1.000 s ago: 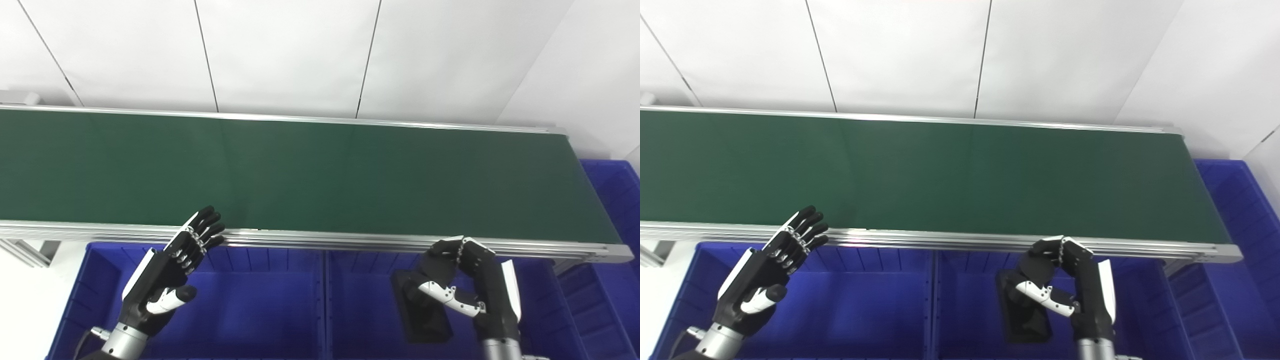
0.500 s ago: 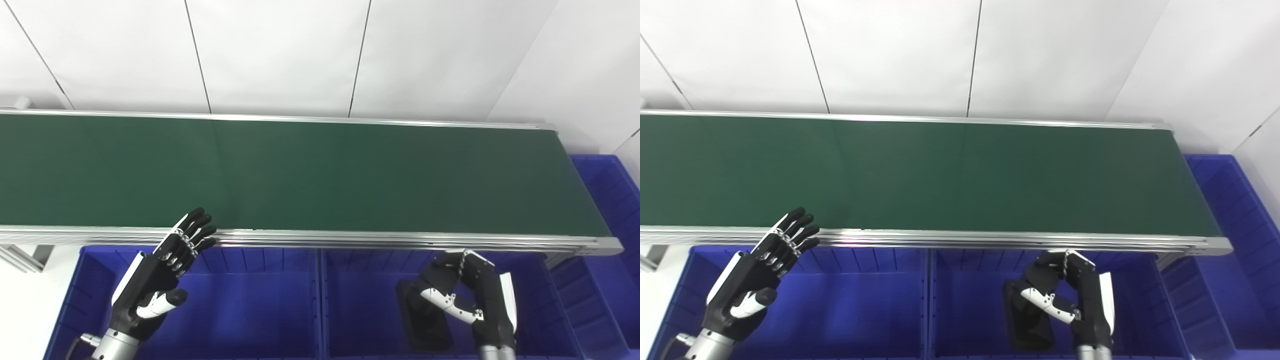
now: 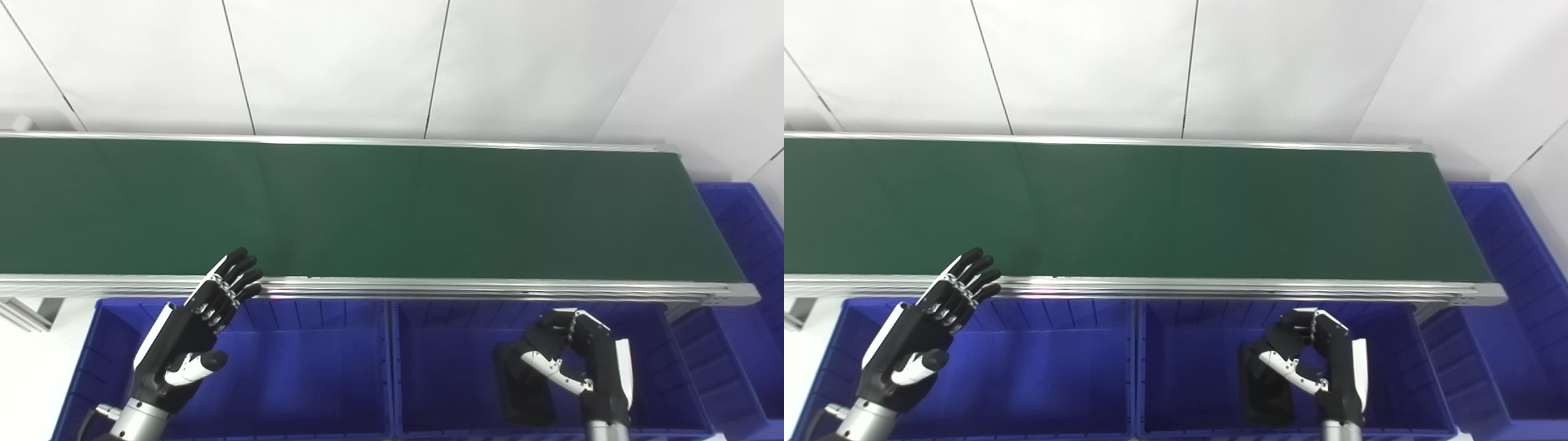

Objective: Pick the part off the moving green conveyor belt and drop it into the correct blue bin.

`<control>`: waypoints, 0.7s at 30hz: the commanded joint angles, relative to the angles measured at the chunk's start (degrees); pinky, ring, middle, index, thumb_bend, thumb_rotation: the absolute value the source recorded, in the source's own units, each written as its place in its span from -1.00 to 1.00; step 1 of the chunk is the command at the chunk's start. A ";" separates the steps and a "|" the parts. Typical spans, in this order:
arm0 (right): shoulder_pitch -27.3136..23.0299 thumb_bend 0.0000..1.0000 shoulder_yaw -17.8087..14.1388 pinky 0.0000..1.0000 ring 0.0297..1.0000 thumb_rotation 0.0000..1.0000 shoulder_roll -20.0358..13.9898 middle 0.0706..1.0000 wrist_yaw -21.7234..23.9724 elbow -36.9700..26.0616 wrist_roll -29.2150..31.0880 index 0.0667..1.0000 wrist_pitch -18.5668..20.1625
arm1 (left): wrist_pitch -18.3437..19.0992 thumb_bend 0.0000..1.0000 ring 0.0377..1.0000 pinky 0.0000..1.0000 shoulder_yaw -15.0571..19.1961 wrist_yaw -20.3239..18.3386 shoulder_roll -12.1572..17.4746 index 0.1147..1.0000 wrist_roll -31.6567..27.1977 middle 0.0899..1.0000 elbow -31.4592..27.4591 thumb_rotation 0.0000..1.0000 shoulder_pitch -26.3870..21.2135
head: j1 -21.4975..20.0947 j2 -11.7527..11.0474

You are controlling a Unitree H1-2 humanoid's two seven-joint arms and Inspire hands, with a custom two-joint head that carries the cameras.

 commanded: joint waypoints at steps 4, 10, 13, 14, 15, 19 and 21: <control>-0.16 0.04 -0.31 -0.03 -0.10 -1.00 -0.59 -0.04 -0.85 -2.63 -1.17 -0.12 -2.63 | -0.31 0.96 0.83 0.77 0.27 -0.45 0.45 0.87 -0.46 0.89 -1.93 0.16 -0.11 | 0.29 0.03; 0.36 0.84 -0.29 0.14 0.25 -0.88 -0.66 0.32 -0.18 -4.20 -0.53 0.27 -0.81 | -0.53 0.94 0.83 0.77 0.12 -0.64 0.45 0.87 -0.58 0.90 -2.11 0.16 0.16 | 0.62 0.12; 0.56 0.94 0.01 0.20 0.33 -0.80 -1.10 0.42 0.02 -4.46 -1.11 0.36 -1.30 | -0.59 0.94 0.84 0.78 0.09 -0.62 0.46 0.88 -0.52 0.90 -2.25 0.16 0.30 | 0.92 0.17; 0.58 0.97 0.14 0.27 0.41 -0.77 -1.26 0.49 0.14 -4.49 -1.17 0.42 -1.65 | -0.59 0.94 0.84 0.79 0.08 -0.59 0.46 0.88 -0.50 0.90 -2.30 0.16 0.33 | 0.92 0.17; 0.66 0.98 0.30 0.32 0.45 -0.75 -1.43 0.54 0.33 -4.70 -1.26 0.46 -1.67 | -0.54 0.94 0.85 0.80 0.07 -0.61 0.46 0.88 -0.59 0.90 -2.34 0.16 0.36 | 0.95 0.22; 1.14 1.00 1.11 0.58 0.72 -0.57 -2.23 0.78 1.09 -5.41 -1.77 0.68 -1.49 | -0.51 0.94 0.85 0.79 0.10 -0.50 0.48 0.88 -0.43 0.90 -2.45 0.16 0.47 | 0.92 0.23; 1.31 1.00 1.40 0.65 0.79 -0.49 -2.48 0.86 1.32 -5.48 -1.64 0.76 -1.56 | -0.44 0.94 0.84 0.79 0.10 -0.39 0.44 0.87 -0.34 0.89 -2.62 0.17 0.52 | 0.95 0.23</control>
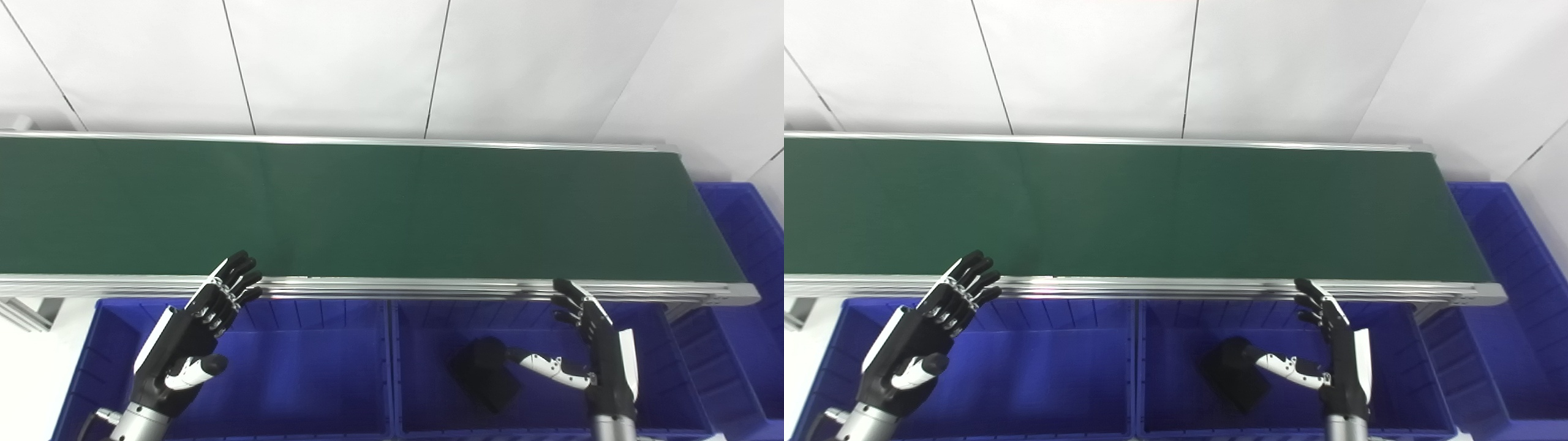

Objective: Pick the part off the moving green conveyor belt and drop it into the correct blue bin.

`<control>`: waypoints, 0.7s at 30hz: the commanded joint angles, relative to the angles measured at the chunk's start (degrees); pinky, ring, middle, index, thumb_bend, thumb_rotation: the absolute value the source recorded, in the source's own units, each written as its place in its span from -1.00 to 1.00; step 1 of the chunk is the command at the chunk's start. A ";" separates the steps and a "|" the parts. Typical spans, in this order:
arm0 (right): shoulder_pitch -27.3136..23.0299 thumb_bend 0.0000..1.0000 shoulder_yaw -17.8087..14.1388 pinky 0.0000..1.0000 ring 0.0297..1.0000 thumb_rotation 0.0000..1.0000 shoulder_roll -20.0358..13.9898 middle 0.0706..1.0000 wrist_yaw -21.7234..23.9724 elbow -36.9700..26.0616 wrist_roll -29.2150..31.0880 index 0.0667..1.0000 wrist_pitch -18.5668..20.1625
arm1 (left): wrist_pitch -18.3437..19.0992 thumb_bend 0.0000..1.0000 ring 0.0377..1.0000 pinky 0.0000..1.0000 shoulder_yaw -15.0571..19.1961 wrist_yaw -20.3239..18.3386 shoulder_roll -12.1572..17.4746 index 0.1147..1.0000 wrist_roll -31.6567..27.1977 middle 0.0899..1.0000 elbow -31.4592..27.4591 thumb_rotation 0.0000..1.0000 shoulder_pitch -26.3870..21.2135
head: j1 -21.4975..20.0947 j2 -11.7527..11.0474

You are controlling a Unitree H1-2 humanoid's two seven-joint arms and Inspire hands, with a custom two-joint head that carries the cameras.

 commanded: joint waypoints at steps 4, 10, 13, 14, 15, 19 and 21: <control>0.28 1.00 0.54 0.69 0.81 -0.45 -0.76 0.87 0.99 -1.30 1.59 0.79 -2.06 | -0.43 0.95 0.84 0.78 0.27 -0.36 0.43 0.87 -0.29 0.89 -2.26 0.17 -0.18 | 0.18 0.01; 0.26 1.00 0.67 0.67 0.79 -0.47 -0.87 0.86 1.11 -0.38 2.34 0.79 -2.67 | -0.42 0.94 0.84 0.78 0.26 -0.50 0.46 0.87 -0.43 0.89 -2.07 0.17 -0.18 | 0.37 -0.17; 0.24 1.00 0.73 0.67 0.79 -0.46 -0.89 0.85 1.02 -0.33 2.26 0.79 -2.93 | -0.51 0.94 0.84 0.79 0.27 -0.49 0.55 0.88 -0.23 0.89 -1.96 0.17 -0.20 | 0.54 -0.34; 0.28 1.00 0.78 0.66 0.78 -0.46 -0.91 0.85 1.09 -0.52 2.38 0.79 -2.97 | -0.59 0.94 0.84 0.78 0.27 -0.56 0.55 0.88 -0.29 0.89 -1.89 0.17 -0.21 | 0.54 -0.34; 0.28 1.00 0.80 0.66 0.78 -0.46 -0.94 0.85 1.12 -0.58 2.49 0.80 -3.12 | -0.72 0.93 0.84 0.79 0.24 -0.66 0.54 0.88 -0.37 0.89 -1.80 0.17 -0.22 | 0.79 -0.55; 0.54 1.00 1.27 0.68 0.81 -0.38 -1.04 0.88 2.22 -3.66 4.31 0.85 -2.87 | -0.76 0.93 0.85 0.79 0.18 -0.77 0.35 0.88 -0.64 0.90 -1.42 0.16 -0.19 | 1.13 -0.89; 0.52 1.00 1.34 0.65 0.79 -0.34 -1.14 0.86 2.47 -5.37 4.11 0.85 -2.78 | -0.99 0.95 0.85 0.79 0.13 -0.67 0.17 0.87 -0.31 0.90 -1.04 0.16 -0.18 | 1.59 -1.39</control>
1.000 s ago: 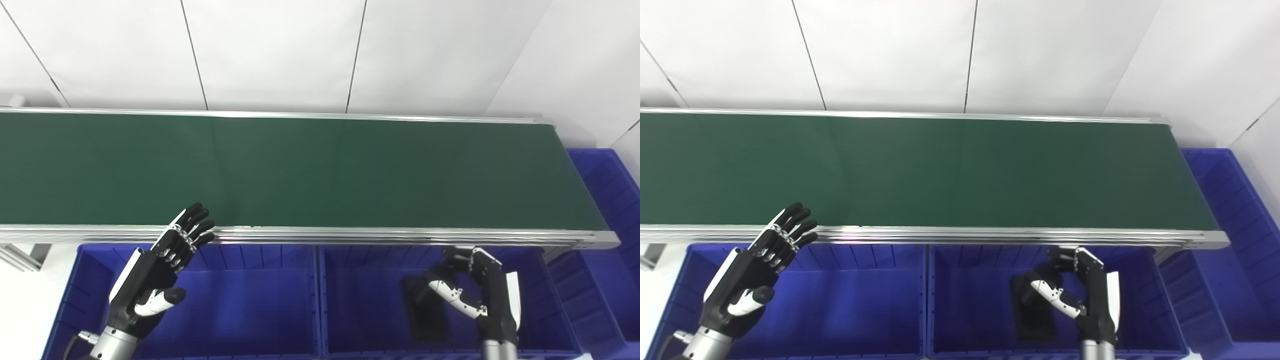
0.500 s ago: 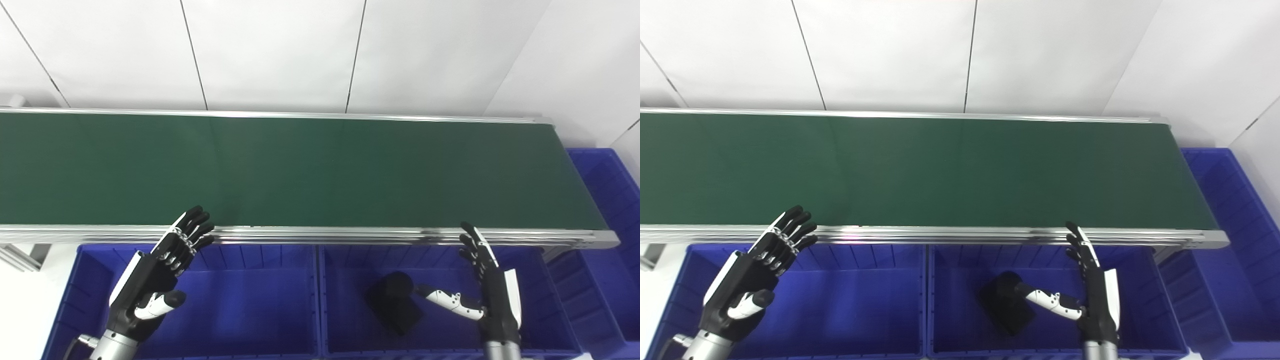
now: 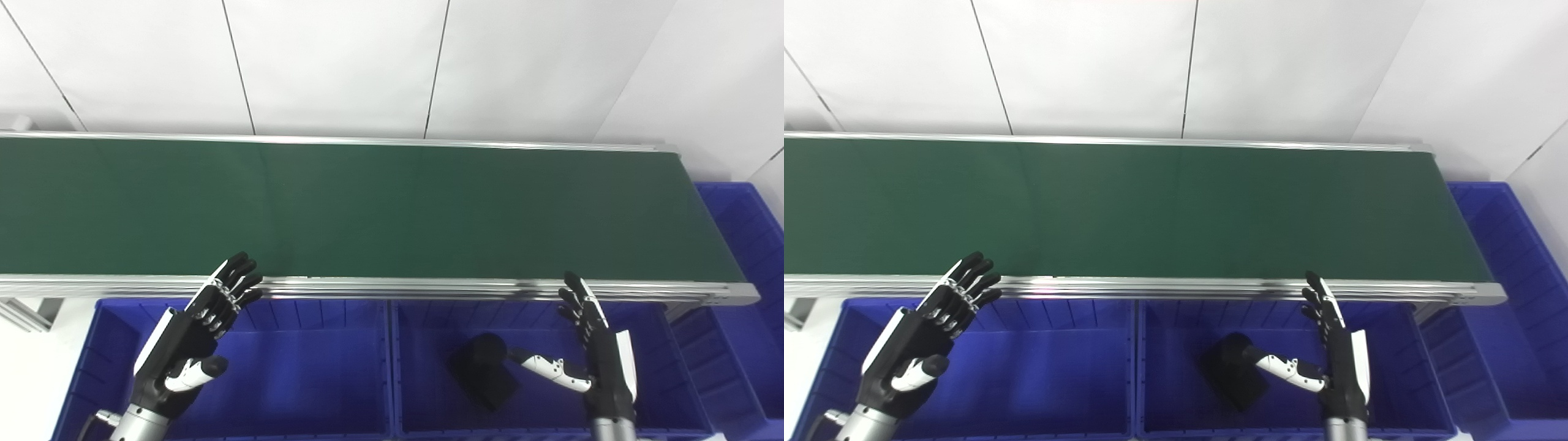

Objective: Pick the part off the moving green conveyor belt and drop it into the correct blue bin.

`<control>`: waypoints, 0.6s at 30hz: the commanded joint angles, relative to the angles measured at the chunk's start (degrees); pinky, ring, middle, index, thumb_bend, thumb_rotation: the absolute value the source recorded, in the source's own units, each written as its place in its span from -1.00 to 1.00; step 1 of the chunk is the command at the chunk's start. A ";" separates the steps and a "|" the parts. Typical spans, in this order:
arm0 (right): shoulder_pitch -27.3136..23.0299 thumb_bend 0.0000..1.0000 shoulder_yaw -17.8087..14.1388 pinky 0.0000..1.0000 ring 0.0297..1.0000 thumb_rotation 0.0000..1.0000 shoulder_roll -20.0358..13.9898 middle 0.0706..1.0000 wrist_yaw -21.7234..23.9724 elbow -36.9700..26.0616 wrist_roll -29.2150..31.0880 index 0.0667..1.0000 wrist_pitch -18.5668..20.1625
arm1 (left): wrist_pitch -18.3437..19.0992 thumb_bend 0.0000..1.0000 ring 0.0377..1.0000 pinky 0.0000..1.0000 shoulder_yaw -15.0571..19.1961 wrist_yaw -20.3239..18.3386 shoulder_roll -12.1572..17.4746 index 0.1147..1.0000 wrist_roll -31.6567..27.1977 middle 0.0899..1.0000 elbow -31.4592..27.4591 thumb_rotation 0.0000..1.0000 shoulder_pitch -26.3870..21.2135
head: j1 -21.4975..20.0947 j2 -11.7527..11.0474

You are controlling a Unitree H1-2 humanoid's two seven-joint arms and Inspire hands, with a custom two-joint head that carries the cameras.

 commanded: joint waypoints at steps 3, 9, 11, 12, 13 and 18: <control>-0.10 1.00 0.53 0.61 0.75 -0.27 -1.12 0.83 1.62 -6.42 1.18 0.85 -2.73 | -1.30 0.96 0.85 0.78 -0.01 -0.53 -0.03 0.88 -0.01 0.91 -0.72 0.17 -0.32 | 0.86 -0.73; 0.01 1.00 0.97 0.55 0.66 -0.20 -1.53 0.75 3.36 -12.30 2.88 0.80 -0.76 | -2.25 0.95 0.85 0.80 -0.36 -0.41 -0.50 0.88 0.89 0.92 0.14 0.17 -0.26 | 2.37 -1.84; 0.04 1.00 1.27 0.55 0.64 -0.20 -1.81 0.75 3.97 -13.73 3.22 0.81 -1.12 | -2.62 0.94 0.85 0.80 -0.43 -0.49 -0.67 0.88 0.92 0.91 0.51 0.16 -0.25 | 2.92 -2.26; 0.08 1.00 1.40 0.55 0.63 -0.21 -1.89 0.75 4.27 -14.31 3.35 0.81 -1.37 | -2.77 0.93 0.85 0.80 -0.45 -0.53 -0.79 0.88 0.86 0.91 0.75 0.16 -0.27 | 3.32 -2.61; 0.15 1.00 1.49 0.55 0.62 -0.21 -1.85 0.75 4.51 -15.00 3.53 0.82 -1.22 | -2.84 0.94 0.85 0.80 -0.47 -0.57 -0.86 0.88 0.79 0.91 0.92 0.15 -0.27 | 3.32 -2.61; 0.40 1.00 1.94 0.53 0.62 -0.20 -1.77 0.74 5.62 -17.61 3.92 0.81 -0.71 | -3.18 0.96 0.86 0.79 -0.50 -0.51 -1.27 0.87 1.12 0.90 1.68 0.14 -0.19 | 5.05 -3.78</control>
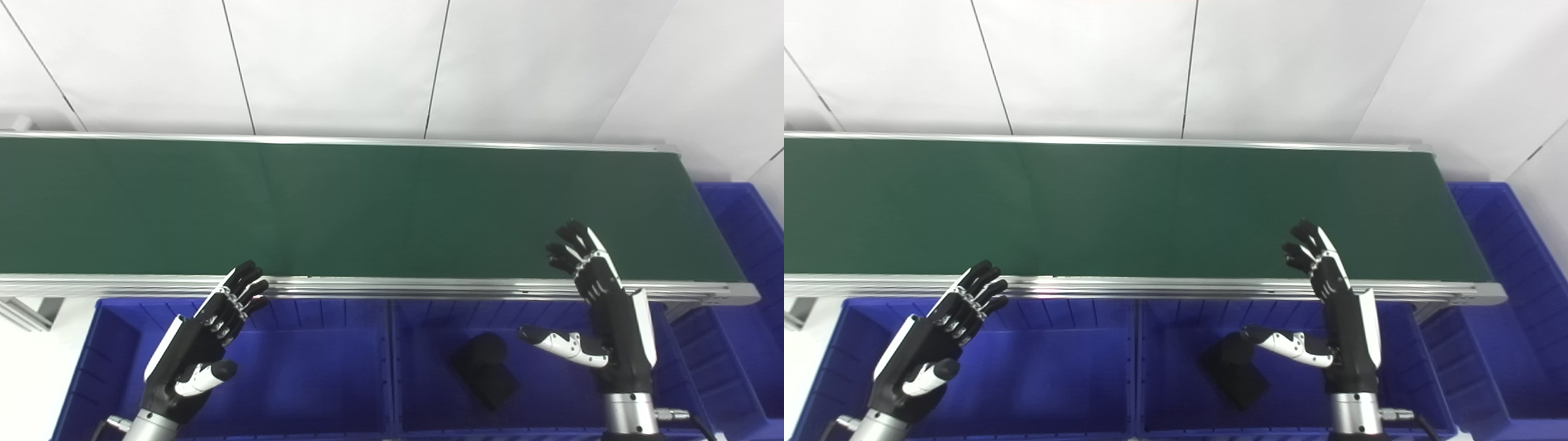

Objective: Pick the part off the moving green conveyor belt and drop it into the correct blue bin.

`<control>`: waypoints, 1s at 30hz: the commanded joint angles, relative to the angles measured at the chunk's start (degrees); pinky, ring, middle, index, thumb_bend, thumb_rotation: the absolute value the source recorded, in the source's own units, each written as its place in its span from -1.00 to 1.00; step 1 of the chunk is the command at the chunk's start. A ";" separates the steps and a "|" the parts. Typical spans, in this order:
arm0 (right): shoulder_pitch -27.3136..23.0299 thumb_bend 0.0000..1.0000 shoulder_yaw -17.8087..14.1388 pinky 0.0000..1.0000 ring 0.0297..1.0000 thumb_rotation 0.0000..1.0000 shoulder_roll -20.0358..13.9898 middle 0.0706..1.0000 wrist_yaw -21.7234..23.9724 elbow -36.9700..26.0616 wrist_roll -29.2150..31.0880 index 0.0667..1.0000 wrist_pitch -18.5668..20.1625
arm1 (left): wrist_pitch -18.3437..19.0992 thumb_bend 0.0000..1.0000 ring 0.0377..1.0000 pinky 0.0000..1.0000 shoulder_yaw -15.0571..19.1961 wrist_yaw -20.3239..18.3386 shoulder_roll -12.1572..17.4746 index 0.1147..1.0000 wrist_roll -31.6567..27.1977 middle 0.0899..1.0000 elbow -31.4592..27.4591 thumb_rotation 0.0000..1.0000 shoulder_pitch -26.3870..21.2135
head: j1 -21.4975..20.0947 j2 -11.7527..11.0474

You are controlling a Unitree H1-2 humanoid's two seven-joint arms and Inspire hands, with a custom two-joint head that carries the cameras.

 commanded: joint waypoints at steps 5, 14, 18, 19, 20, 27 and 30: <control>0.60 1.00 0.31 0.55 0.65 -0.19 -1.10 0.75 1.78 -2.37 1.86 0.81 -1.97 | -2.54 0.97 0.89 0.80 -0.16 -0.58 -0.46 0.88 0.54 0.91 -0.42 0.13 -0.19 | 3.10 -1.63; 1.34 1.00 1.92 0.61 0.68 -0.24 -2.83 0.77 5.14 2.51 4.48 0.78 -5.42 | -4.59 1.00 0.89 0.77 -0.73 -0.41 -1.18 0.88 1.39 0.91 -1.65 0.13 0.65 | 7.67 -3.85; 1.29 1.00 2.98 0.60 0.71 -0.27 -2.29 0.77 6.75 4.61 5.00 0.75 -5.42 | -5.41 1.00 0.83 0.72 -0.61 0.43 -1.24 0.85 3.13 0.87 -3.04 0.12 0.99 | 8.55 -4.14; 1.32 1.00 3.36 0.60 0.72 -0.27 -2.10 0.78 7.12 5.19 4.98 0.75 -5.42 | -5.38 1.00 0.82 0.71 -0.65 0.55 -1.23 0.85 3.36 0.86 -3.40 0.10 1.08 | 9.12 -4.31; 1.31 1.00 3.75 0.59 0.71 -0.26 -1.85 0.79 7.49 5.83 5.02 0.75 -5.42 | -5.28 1.00 0.82 0.72 -0.71 0.66 -1.23 0.85 3.51 0.85 -3.76 0.08 1.18 | 9.42 -4.40; 1.35 1.00 8.40 0.55 0.66 -0.21 -0.01 0.79 7.85 8.62 1.41 0.71 -5.43 | -4.30 1.00 0.82 0.72 -1.91 0.76 -1.65 0.83 4.08 0.84 -6.15 -0.01 1.76 | 11.30 -4.69; 1.23 1.00 10.53 0.55 0.66 -0.19 0.54 0.79 7.23 9.68 -0.41 0.70 -5.43 | -4.43 1.00 0.81 0.73 -2.92 0.75 -2.00 0.81 5.01 0.82 -6.45 -0.04 1.74 | 12.02 -4.69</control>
